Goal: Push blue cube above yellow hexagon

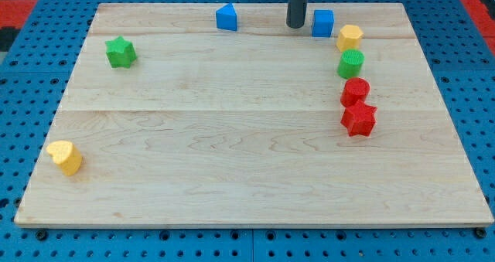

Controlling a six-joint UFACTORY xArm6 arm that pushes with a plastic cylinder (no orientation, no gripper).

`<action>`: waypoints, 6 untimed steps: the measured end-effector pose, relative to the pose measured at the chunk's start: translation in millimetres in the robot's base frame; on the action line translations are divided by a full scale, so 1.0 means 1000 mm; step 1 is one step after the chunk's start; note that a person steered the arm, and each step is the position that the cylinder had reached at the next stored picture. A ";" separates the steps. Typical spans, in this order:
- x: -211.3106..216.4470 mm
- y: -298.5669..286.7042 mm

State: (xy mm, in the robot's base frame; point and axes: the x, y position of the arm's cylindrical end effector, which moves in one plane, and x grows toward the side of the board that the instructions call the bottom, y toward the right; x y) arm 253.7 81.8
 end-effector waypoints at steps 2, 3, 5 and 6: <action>-0.007 0.063; -0.022 0.060; -0.060 -0.009; -0.061 0.021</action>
